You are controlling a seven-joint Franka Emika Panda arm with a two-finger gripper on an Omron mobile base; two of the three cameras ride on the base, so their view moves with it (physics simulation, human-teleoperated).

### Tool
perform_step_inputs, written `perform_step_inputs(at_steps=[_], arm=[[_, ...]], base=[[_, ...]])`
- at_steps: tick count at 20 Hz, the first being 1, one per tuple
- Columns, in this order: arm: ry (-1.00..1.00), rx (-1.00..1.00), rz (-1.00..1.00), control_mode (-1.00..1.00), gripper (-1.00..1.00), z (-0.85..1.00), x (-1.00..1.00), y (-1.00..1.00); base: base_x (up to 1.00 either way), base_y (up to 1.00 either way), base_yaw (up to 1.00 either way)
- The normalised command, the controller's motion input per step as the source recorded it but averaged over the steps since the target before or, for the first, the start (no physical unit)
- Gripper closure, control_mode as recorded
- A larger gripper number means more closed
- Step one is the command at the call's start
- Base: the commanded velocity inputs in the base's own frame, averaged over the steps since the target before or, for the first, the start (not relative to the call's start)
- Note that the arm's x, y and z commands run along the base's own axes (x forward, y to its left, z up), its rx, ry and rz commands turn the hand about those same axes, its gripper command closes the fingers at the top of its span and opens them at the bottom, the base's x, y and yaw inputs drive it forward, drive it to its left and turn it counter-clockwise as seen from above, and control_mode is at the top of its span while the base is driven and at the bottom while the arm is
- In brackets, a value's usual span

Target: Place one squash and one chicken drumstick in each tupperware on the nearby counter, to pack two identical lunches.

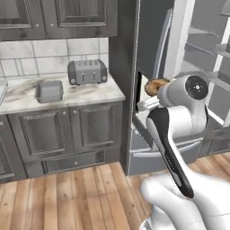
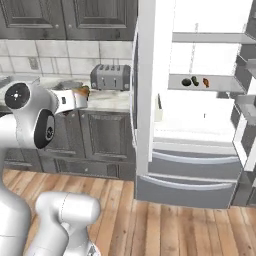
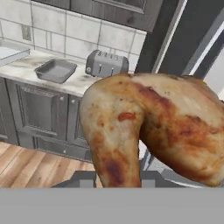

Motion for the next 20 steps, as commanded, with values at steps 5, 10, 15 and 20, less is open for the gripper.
perform_step_inputs(at_steps=[5, 10, 15, 20], arm=[[0.00, 0.00, 0.00, 1.00, 1.00, 0.00, 0.00, 0.00], [0.00, 0.00, 0.00, 1.00, 1.00, 0.00, 0.00, 0.00], [0.00, 0.00, 0.00, 1.00, 1.00, 0.00, 0.00, 0.00], [0.00, 0.00, 0.00, 1.00, 1.00, 0.00, 0.00, 0.00]], base=[[0.06, 1.00, -0.17], [0.34, 1.00, -0.18], [0.88, 0.82, -0.07], [1.00, 0.29, -0.05]])
